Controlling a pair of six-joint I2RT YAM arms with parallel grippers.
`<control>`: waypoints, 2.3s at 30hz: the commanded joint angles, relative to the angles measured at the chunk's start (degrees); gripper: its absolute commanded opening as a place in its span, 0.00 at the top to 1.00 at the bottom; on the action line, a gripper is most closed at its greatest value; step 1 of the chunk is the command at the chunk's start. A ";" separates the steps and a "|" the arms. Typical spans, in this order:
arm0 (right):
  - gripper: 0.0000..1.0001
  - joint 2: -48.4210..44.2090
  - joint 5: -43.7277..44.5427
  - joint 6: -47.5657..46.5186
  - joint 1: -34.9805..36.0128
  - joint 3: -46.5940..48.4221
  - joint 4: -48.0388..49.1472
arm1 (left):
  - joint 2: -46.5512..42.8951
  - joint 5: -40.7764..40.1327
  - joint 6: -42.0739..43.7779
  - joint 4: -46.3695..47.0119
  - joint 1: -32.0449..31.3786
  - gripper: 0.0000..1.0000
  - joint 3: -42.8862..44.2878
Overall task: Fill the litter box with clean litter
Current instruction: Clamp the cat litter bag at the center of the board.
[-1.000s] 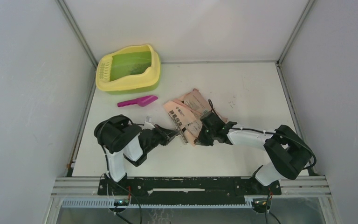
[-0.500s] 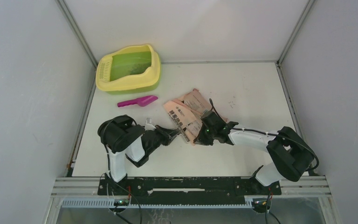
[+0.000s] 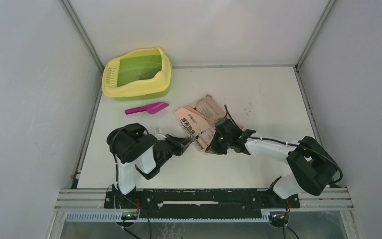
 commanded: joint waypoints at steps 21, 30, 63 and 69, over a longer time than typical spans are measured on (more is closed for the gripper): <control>0.94 -4.69 -3.88 0.82 -0.67 0.52 2.73 | -0.96 -9.29 -8.19 1.21 -4.85 0.96 -1.36; 0.94 -5.25 -4.83 1.18 -1.27 -0.54 3.46 | -1.99 -9.86 -7.04 1.39 -4.85 0.96 1.04; 0.94 -8.89 -10.08 2.59 -4.22 -3.62 6.18 | 3.51 -4.88 -1.09 1.75 -4.50 1.00 8.50; 0.70 -9.26 -10.36 1.85 -4.26 -3.62 5.33 | 1.05 -3.51 0.57 1.66 -3.84 1.00 8.33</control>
